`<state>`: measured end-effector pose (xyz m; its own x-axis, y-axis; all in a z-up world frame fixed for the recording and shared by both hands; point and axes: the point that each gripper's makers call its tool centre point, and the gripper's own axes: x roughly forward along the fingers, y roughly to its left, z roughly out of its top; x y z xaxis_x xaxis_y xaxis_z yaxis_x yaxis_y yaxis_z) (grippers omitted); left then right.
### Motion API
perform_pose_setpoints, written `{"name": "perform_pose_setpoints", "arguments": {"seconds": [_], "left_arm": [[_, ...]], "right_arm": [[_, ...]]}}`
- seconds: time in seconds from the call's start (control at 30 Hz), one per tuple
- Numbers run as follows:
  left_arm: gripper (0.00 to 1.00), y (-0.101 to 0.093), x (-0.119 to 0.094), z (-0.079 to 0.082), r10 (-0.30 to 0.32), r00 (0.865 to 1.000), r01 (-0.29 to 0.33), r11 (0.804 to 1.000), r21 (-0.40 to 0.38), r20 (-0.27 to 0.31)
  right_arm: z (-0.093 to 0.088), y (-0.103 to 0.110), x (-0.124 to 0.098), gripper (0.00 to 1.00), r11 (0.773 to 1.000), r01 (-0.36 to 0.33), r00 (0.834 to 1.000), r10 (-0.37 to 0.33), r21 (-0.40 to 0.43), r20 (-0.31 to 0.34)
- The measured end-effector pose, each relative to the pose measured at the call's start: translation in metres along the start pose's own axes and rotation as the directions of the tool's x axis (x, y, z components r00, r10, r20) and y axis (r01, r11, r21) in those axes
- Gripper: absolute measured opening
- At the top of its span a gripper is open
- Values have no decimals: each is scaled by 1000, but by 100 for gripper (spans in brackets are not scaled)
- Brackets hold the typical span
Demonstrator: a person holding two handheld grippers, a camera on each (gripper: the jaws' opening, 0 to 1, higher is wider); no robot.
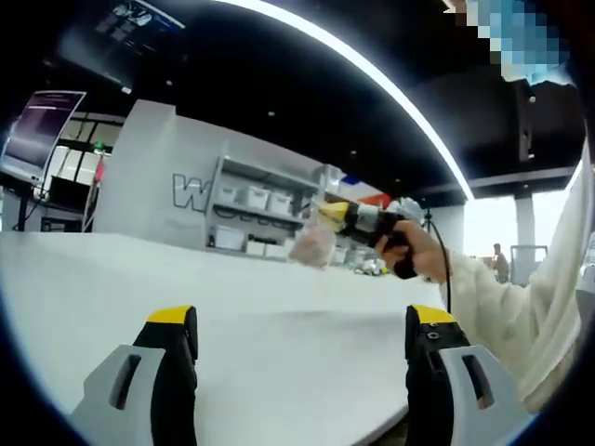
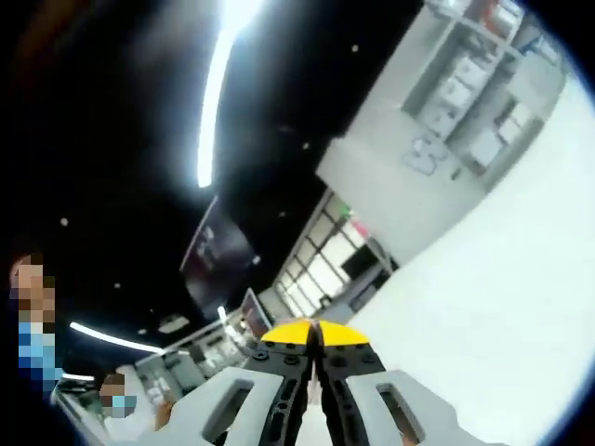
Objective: Open the resealable bag by pulling the two sides of the seal apart until the entire bag opening is separated and visibly accessible.
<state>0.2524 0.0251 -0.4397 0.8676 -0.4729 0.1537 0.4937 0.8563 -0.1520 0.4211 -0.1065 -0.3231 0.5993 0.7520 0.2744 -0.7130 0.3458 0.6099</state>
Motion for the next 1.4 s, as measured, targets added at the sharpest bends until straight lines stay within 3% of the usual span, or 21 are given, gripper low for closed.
{"name": "perform_pose_setpoints", "arguments": {"seconds": [0.6,0.9,1.17,1.4], "left_arm": [[92,4,-2,0,9,1000,-9,1000,1,-2],[91,6,-1,-1,13,1000,-13,1000,0,-7],[91,8,-2,0,20,1000,-20,1000,-3,-2],[91,10,-3,-1,26,1000,-26,1000,-6,-3]], "right_arm": [[5,-13,24,0,1000,22,1000,-22,-15,-22],[7,-28,40,0,995,65,996,-69,-75,-53],[14,-39,53,0,994,77,994,-82,-73,-67],[8,-39,56,0,997,68,995,-71,-47,-67]]}}
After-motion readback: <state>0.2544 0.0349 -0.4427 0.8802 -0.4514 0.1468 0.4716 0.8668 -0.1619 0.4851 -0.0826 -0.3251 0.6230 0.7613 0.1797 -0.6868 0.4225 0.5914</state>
